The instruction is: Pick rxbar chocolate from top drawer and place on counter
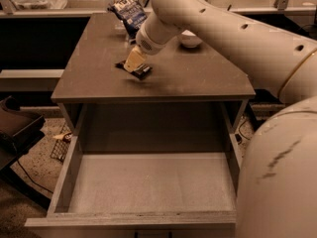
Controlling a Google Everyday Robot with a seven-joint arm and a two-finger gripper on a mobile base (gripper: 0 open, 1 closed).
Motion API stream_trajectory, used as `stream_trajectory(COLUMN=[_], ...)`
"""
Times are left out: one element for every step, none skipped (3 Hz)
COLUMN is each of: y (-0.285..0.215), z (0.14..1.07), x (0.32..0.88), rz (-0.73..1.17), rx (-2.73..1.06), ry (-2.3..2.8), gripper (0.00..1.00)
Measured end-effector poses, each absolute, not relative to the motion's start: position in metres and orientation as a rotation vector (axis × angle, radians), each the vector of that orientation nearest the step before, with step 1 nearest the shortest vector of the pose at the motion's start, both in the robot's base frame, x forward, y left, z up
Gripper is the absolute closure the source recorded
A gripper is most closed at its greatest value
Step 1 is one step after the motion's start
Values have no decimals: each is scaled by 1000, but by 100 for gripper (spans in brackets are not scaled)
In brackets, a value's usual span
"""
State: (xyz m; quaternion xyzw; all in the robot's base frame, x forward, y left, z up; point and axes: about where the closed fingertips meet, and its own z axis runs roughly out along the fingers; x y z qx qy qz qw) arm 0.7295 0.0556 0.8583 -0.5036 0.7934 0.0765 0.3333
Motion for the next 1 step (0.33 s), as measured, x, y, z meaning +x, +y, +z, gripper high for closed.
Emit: stream_trajectory(y=[56], z=[857], x=[729], rz=[201], rx=[-1317], ry=[2072], gripper=[0])
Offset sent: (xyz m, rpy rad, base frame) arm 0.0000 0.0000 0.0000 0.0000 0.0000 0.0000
